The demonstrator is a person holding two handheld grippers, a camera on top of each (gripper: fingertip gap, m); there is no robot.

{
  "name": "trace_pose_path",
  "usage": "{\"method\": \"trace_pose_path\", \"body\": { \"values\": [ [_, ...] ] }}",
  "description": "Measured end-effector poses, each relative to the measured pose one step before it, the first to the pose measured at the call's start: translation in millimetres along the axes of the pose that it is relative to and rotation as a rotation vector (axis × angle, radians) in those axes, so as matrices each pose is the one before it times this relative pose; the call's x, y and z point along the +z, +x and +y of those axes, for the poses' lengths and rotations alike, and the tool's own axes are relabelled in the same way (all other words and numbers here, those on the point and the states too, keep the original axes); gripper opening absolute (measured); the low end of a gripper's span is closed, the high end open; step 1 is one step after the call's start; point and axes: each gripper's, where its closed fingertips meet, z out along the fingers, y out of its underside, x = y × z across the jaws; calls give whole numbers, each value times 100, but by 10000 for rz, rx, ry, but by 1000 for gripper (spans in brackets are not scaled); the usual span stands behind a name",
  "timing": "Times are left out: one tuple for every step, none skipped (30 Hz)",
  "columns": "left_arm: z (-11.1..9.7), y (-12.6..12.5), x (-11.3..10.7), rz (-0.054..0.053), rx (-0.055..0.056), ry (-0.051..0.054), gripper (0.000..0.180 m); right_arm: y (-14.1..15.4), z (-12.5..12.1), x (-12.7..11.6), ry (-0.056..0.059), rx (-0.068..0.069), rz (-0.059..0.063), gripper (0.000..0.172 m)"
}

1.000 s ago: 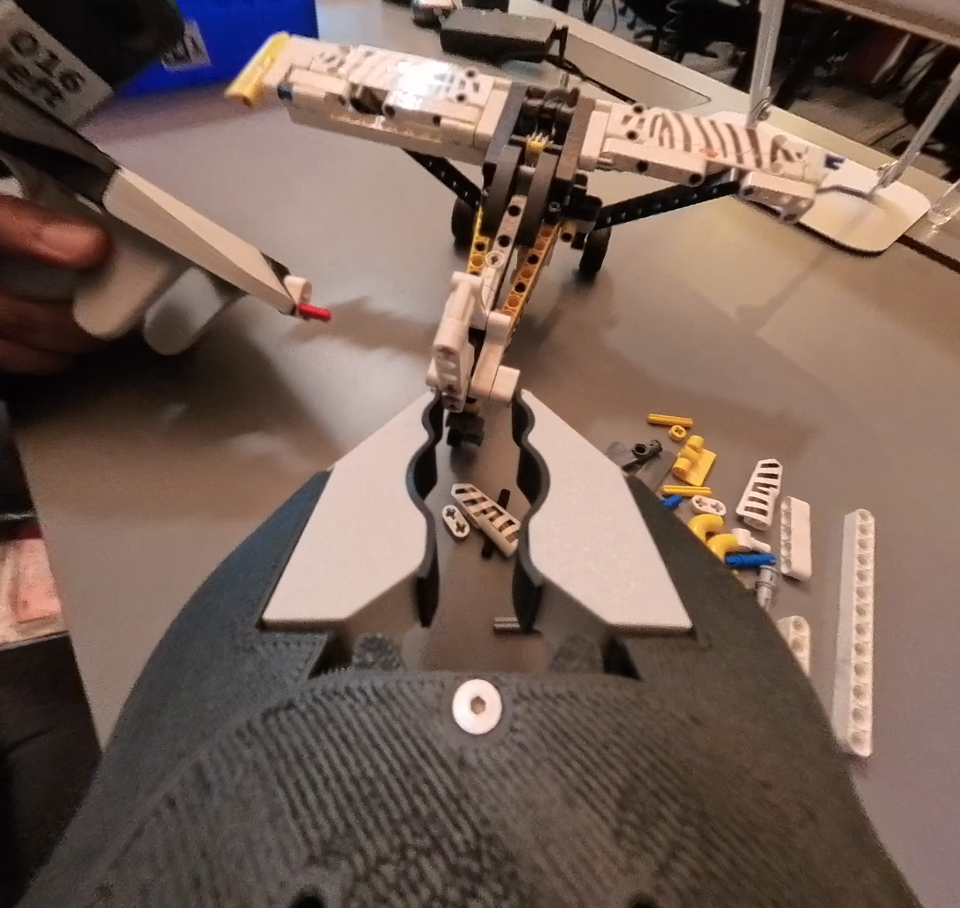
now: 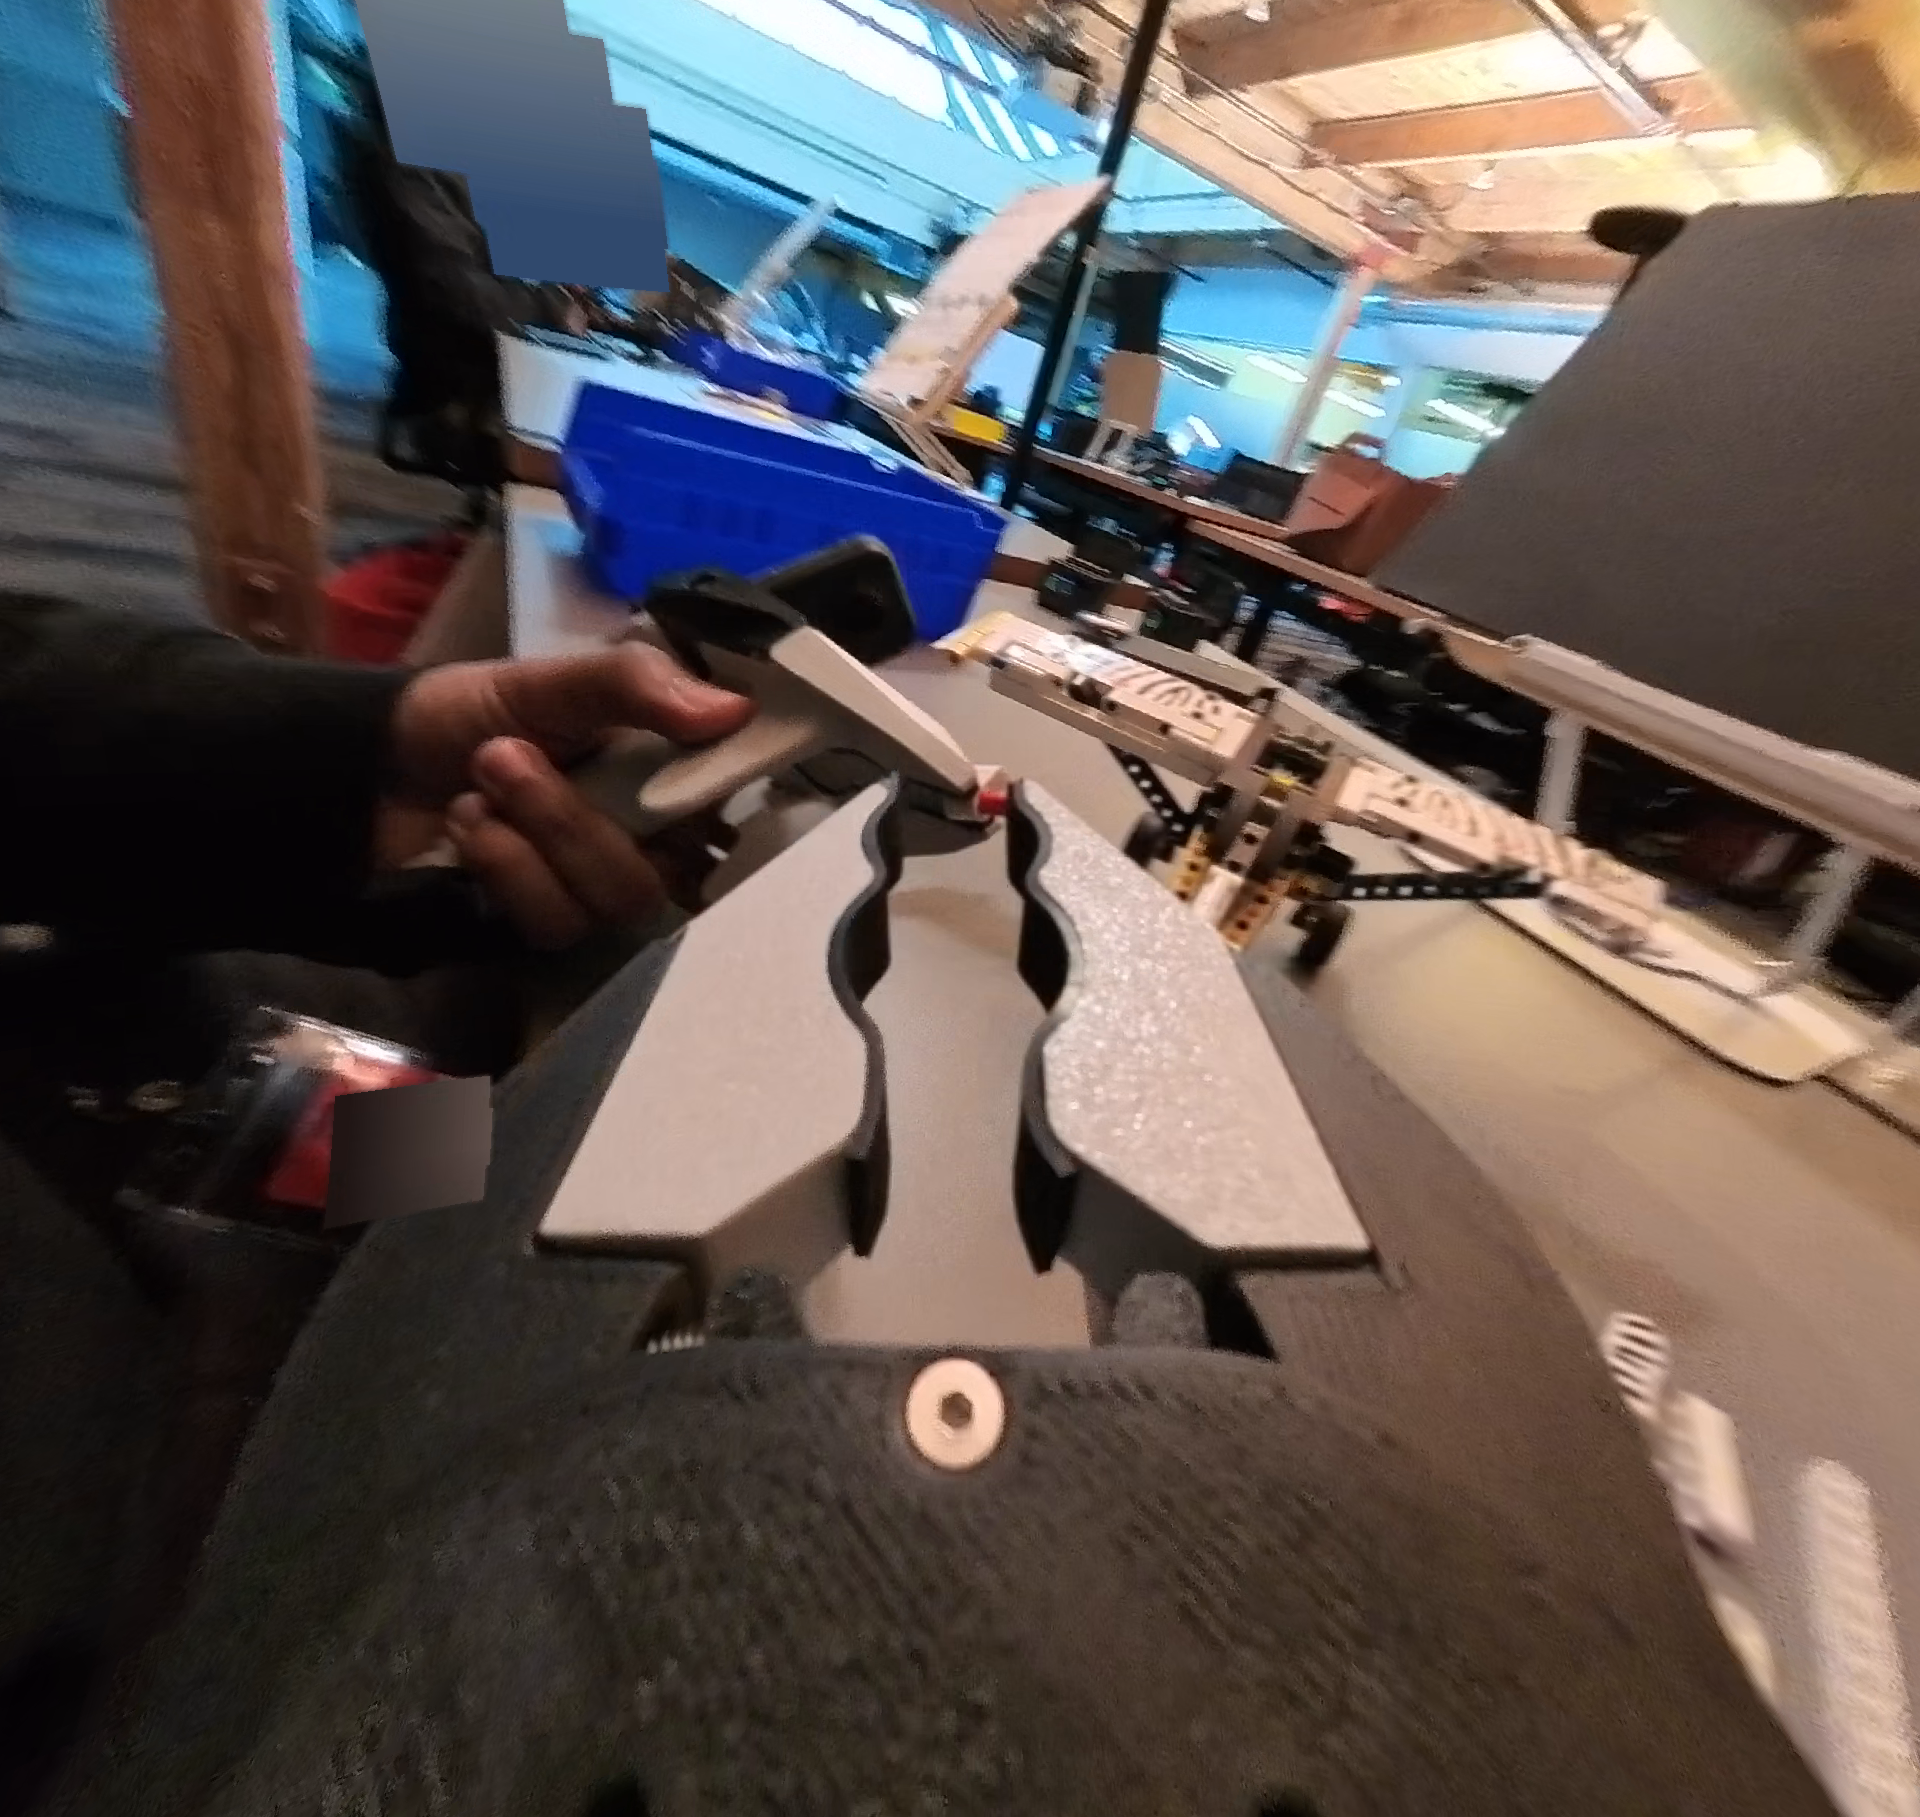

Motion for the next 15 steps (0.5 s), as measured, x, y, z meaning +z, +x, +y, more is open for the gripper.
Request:
{"method": "trace_pose_path", "body": {
  "values": [
    [-153, 125, -140, 143, -107, 74, 3, -28, -213, -152, 201, 519, -302, 16],
    [-112, 128, -97, 108, -20, 69, 3, 252, -182, -179, 194, 588, -167, 14],
    [-21, 220, -53, 98, 140, 37, 3, 482, -145, -209, 187, 667, -59, 14],
    [60, 220, 1, 54, 284, 16, 3, 576, -249, -223, 197, 710, -22, 15],
    [50, 244, 28, 11, 439, 28, 3, 500, -391, -262, 277, 752, -62, 15],
    [-50, 157, 45, -101, 578, 96, 3, 409, -428, -232, 339, 805, -101, 14],
    [-127, 73, 34, -189, 649, 144, 3, 304, -365, -157, 320, 836, -143, 15],
    [-59, -35, 44, -262, 579, 106, 3, 112, -245, -45, 264, 806, -242, 15],
    [69, 12, 97, -198, 464, 9, 3, -38, -49, 58, 139, 715, -301, 15],
    [155, 78, 106, -114, 379, -55, 3, -112, 128, 159, 13, 619, -304, 17],
    [152, 21, 100, -146, 325, -52, 3, -112, 223, 216, -44, 568, -282, 21],
    [83, 23, 77, -141, 322, -14, 3, -108, 270, 233, -49, 578, -269, 22],
    [33, 43, 56, -101, 294, 23, 3, -185, 259, 218, -38, 560, -332, 21],
    [-60, 94, 6, -47, 241, 80, 4, -258, 186, 185, 11, 459, -365, 18],
    [-112, 2, -31, -62, 153, 109, 4, -162, 142, 145, 24, 328, -241, 13]
  ]
}}
